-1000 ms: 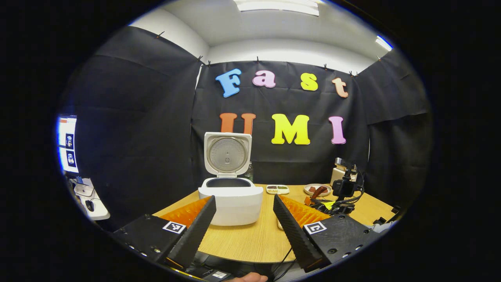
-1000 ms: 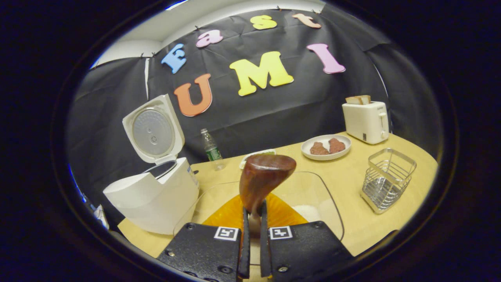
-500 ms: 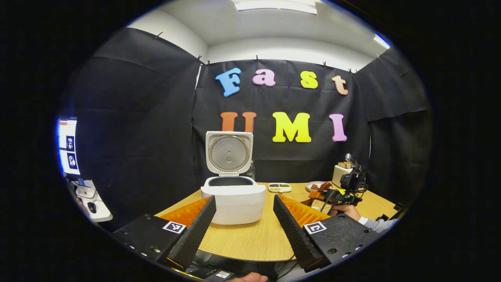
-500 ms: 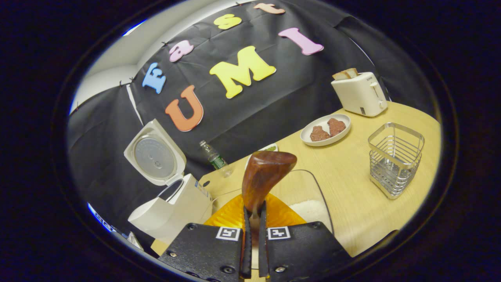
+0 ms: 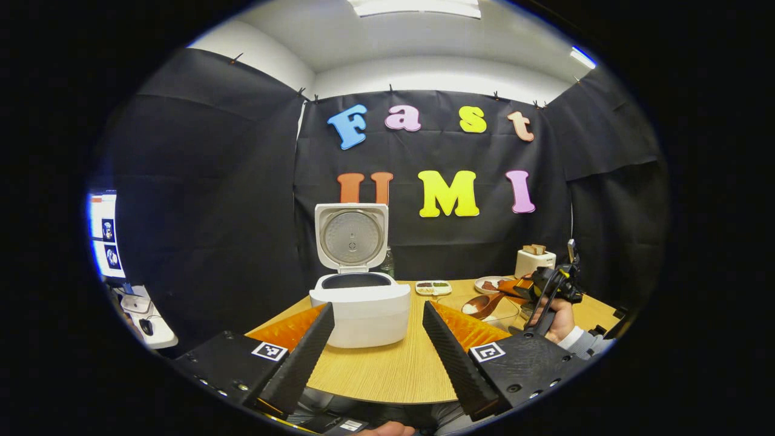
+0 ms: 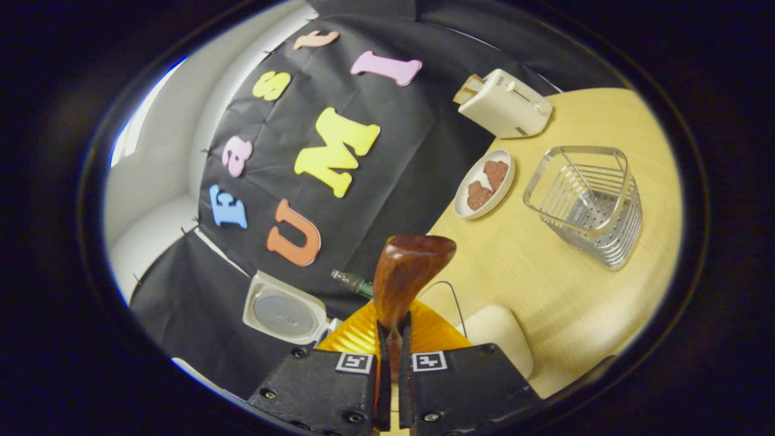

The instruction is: Close the left gripper, press the button to open the rice cooker; take a wooden spoon from the chopstick holder with the right hand, scoop a spoonful of rice and pour it into the rice cooker, then put the wooden spoon back into the chopstick holder.

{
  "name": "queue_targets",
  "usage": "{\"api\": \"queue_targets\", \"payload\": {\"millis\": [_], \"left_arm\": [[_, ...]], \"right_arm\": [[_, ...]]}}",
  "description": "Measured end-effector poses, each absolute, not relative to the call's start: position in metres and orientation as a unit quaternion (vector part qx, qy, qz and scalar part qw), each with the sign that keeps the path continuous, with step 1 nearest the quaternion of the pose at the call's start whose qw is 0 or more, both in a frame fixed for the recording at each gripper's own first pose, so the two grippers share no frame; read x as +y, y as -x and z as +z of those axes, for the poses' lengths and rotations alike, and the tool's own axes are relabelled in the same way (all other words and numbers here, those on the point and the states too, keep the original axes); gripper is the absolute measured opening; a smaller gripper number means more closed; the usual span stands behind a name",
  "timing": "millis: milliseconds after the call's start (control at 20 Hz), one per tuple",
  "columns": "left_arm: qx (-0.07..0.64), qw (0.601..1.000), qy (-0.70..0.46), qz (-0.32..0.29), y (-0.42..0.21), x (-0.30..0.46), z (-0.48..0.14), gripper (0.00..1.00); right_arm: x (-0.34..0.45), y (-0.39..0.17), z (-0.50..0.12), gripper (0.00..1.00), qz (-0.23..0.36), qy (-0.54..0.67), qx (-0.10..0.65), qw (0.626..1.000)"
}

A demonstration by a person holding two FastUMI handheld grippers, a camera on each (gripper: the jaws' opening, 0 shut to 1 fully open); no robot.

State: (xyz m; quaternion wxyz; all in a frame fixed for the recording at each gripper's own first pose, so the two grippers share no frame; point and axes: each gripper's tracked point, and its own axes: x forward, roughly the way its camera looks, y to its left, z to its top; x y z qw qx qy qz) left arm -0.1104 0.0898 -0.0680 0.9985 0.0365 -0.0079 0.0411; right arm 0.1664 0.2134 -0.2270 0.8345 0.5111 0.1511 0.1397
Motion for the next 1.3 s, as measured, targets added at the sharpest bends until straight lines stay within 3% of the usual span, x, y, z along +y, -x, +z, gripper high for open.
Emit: {"api": "queue_targets", "payload": {"millis": [350, 500, 850, 1300], "left_arm": [[-0.006, 0.998, -0.054, 0.035, 0.106, 0.091, -0.069, 0.93], [-0.004, 0.998, -0.057, 0.04, 0.102, 0.102, -0.066, 0.93], [0.005, 0.997, -0.049, 0.053, 0.09, 0.135, -0.058, 0.93], [0.0, 0.995, -0.025, 0.093, 0.088, 0.18, -0.046, 0.93]], "right_arm": [[0.219, -0.165, -0.178, 0.1, 0.186, -0.636, 0.141, 0.735], [0.24, -0.167, -0.151, 0.1, 0.212, -0.645, 0.145, 0.72], [0.322, -0.185, -0.082, 0.1, 0.277, -0.588, 0.132, 0.748], [0.451, -0.235, -0.054, 0.1, 0.326, -0.41, 0.13, 0.842]]}}
